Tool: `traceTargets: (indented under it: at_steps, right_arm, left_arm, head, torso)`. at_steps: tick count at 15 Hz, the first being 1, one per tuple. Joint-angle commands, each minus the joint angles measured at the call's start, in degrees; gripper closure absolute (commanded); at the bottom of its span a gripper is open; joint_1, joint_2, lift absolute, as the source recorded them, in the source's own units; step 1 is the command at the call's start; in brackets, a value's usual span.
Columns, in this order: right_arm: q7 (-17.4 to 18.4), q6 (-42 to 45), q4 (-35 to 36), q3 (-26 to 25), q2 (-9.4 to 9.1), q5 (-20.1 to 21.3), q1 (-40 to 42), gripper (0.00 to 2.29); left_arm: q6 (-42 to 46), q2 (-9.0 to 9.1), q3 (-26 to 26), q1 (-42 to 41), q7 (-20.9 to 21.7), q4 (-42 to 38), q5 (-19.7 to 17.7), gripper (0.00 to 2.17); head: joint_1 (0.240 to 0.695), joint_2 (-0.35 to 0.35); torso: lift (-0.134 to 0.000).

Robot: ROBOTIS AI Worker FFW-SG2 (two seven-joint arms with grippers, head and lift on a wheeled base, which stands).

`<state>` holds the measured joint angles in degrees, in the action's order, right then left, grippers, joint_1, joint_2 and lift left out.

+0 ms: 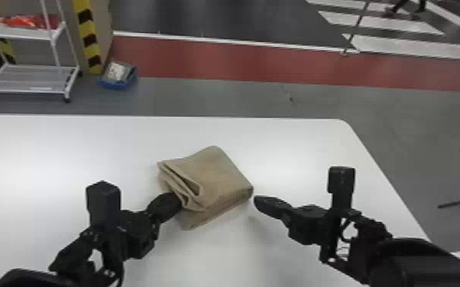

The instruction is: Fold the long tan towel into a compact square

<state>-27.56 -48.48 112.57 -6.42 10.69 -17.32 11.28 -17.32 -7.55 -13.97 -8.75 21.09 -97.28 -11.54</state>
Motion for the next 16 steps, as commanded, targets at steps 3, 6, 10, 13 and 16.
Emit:
traceTargets:
  at_steps: [3,6,10,13,16]
  right_arm:
    - [1.81,-4.22,-3.85,3.52,-0.40,0.62,-6.01,2.19]
    - [2.69,-4.92,-8.34,5.11,-0.58,2.38,-11.28,2.19]
    - [2.78,-5.98,-17.92,8.36,-0.93,6.16,-21.21,2.19]
    - [2.60,-3.52,-26.35,11.26,-2.07,8.44,-28.86,2.18]
    - [1.46,2.28,-29.96,13.72,-3.48,10.11,-31.32,2.18]
  left_arm:
    - [-0.92,-0.36,1.49,-1.80,0.27,-2.57,-0.06,2.00]
    - [-2.68,-0.71,5.71,-5.84,0.88,-8.54,0.03,2.00]
    - [-2.68,-0.71,14.67,-12.26,0.97,-17.95,-0.32,2.00]
    - [-1.98,-0.62,16.17,-13.75,0.88,-19.71,-0.32,2.00]
    - [-1.27,-0.45,15.81,-13.93,0.97,-19.09,-0.32,2.00]
  head:
    - [0.695,-0.158]
    - [0.695,-0.133]
    - [0.695,-0.057]
    - [0.695,-0.007]
    - [0.695,0.027]
  torso:
    - [-0.123]
    - [-0.123]
    - [-0.123]
    - [-0.123]
    - [-0.123]
